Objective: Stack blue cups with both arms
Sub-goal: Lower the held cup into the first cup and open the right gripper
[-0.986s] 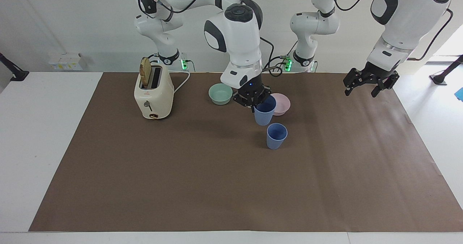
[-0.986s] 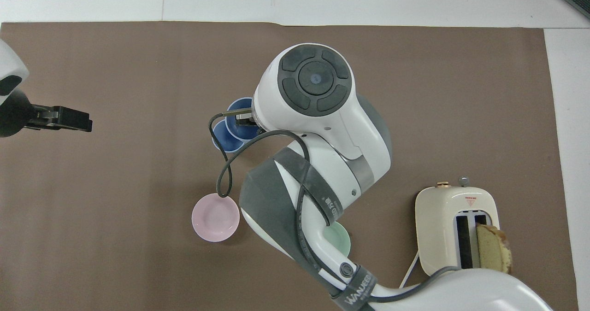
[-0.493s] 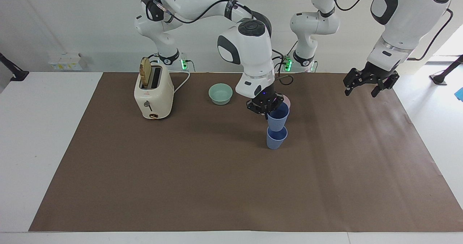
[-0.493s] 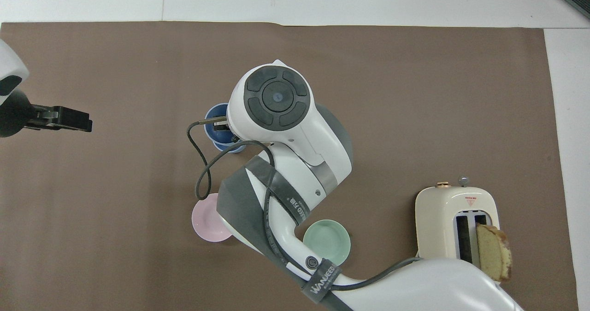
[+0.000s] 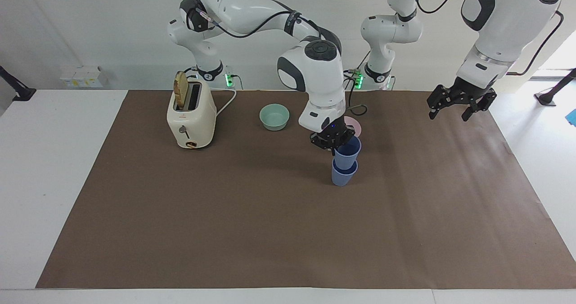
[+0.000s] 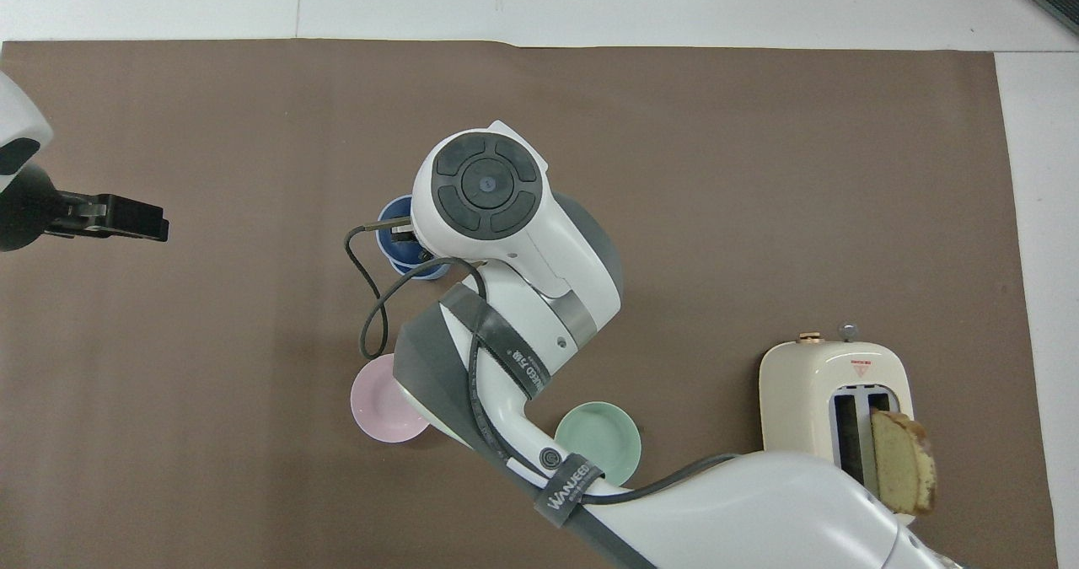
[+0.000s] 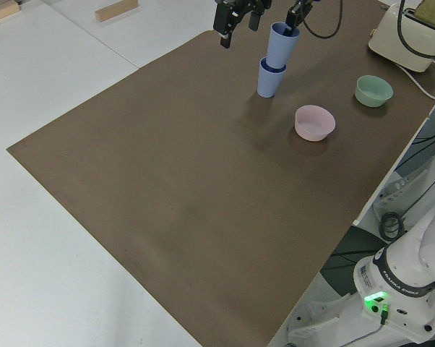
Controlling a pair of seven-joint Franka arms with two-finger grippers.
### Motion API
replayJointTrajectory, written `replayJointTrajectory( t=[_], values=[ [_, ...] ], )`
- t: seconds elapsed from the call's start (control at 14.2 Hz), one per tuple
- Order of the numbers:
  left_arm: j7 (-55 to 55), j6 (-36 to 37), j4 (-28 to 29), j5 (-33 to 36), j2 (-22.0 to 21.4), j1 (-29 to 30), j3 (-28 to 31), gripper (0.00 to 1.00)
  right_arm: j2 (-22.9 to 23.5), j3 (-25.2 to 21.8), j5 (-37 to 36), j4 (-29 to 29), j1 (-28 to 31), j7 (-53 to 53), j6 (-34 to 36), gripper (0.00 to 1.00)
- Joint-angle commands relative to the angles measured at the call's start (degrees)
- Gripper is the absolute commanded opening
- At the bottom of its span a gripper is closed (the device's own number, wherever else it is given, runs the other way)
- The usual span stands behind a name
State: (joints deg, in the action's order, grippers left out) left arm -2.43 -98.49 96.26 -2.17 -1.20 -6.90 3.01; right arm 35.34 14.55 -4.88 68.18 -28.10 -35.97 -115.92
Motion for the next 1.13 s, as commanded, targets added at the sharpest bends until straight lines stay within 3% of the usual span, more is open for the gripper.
replayJointTrajectory(
  t=[0.0, 0.35, 0.42, 0.49, 0.63, 1.06],
  values=[
    [-0.7, 0.9, -0.9, -0.7, 0.4, 0.8, -0.4, 1.0, 2.1, 0.3, -1.9, -1.6, -0.9, -1.8, -1.8, 0.0],
    [-0.7, 0.9, -0.9, -0.7, 0.4, 0.8, -0.4, 1.0, 2.4, 0.4, -1.9, -1.2, -0.9, -2.5, -1.3, 0.0],
    [-0.7, 1.0, -0.9, -0.7, 0.4, 0.8, -0.4, 1.0, 2.4, 0.4, -1.9, -1.0, -0.8, -2.8, -1.4, 0.08],
    [-0.7, 1.0, -0.9, -0.7, 0.4, 0.8, -0.4, 1.0, 2.4, 0.4, -1.8, -1.0, -0.6, -2.8, -1.5, 0.31],
    [-0.7, 0.9, -0.9, -0.7, 0.4, 0.8, -0.4, 1.0, 2.4, 0.2, -2.3, -0.9, -0.3, -2.5, -1.8, 1.0],
    [-0.7, 1.0, -0.9, -0.7, 0.4, 0.8, -0.4, 1.0, 1.1, 0.2, -2.7, -1.3, 0.7, -2.5, -0.5, 1.0]
  ],
)
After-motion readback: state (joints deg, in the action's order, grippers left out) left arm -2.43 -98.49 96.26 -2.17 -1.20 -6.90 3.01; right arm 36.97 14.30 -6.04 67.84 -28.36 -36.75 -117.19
